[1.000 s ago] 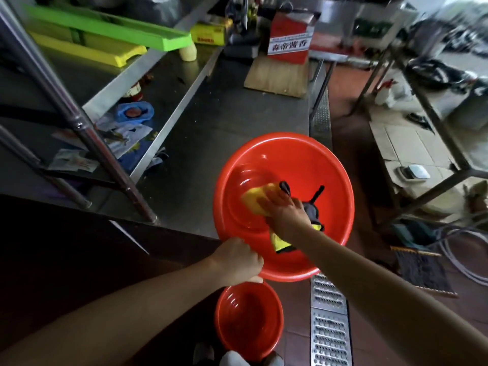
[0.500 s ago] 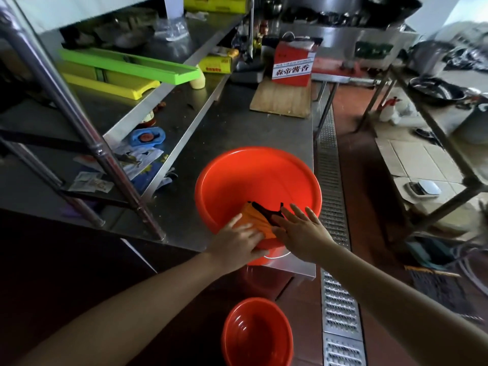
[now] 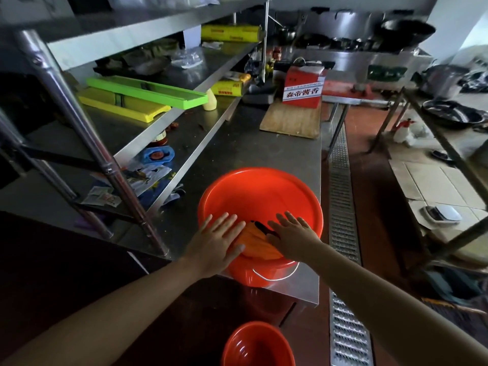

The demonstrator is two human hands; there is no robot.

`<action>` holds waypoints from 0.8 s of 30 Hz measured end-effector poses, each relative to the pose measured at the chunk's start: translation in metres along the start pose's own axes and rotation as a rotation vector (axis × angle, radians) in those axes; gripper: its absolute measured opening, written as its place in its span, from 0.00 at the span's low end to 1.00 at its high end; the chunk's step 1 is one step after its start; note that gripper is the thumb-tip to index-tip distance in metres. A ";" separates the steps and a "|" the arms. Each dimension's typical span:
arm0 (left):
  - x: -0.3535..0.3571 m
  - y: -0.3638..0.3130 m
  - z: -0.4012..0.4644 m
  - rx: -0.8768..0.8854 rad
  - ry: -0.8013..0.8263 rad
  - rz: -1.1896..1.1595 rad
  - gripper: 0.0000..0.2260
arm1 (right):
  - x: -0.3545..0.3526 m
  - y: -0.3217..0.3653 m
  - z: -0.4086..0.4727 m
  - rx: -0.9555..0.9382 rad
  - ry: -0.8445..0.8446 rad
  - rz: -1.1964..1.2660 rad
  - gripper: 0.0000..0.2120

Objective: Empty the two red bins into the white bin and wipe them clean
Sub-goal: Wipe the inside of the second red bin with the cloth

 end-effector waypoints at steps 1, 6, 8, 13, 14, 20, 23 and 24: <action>0.001 0.007 0.001 0.001 0.006 0.000 0.29 | 0.002 0.004 0.005 0.007 0.017 -0.015 0.29; 0.007 0.047 0.032 0.055 0.030 -0.002 0.30 | 0.019 0.022 0.044 0.040 0.095 -0.048 0.31; 0.007 0.063 0.051 0.106 0.038 -0.007 0.30 | 0.030 0.025 0.063 0.090 0.145 -0.020 0.32; 0.010 0.096 0.093 0.164 0.111 0.002 0.30 | 0.055 0.038 0.107 0.172 0.223 -0.035 0.38; 0.012 0.101 0.099 0.147 0.127 0.001 0.30 | 0.062 0.042 0.115 0.179 0.240 -0.020 0.39; 0.020 0.108 0.104 0.060 0.099 -0.078 0.31 | 0.125 0.045 0.144 0.301 0.381 0.115 0.38; 0.023 0.111 0.104 0.042 0.075 -0.121 0.31 | 0.153 0.036 0.153 0.369 0.353 0.136 0.37; 0.024 0.112 0.104 0.042 0.073 -0.120 0.31 | 0.163 0.034 0.155 0.391 0.360 0.144 0.37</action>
Point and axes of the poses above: each hand's wrist, its own z-axis towards the middle knuckle, its own x-axis out of the palm, y = z × x, the point moved 7 cm from there along z, towards the middle knuckle, and after that the axes turned 6 degrees about x, right-handed, at the moved point
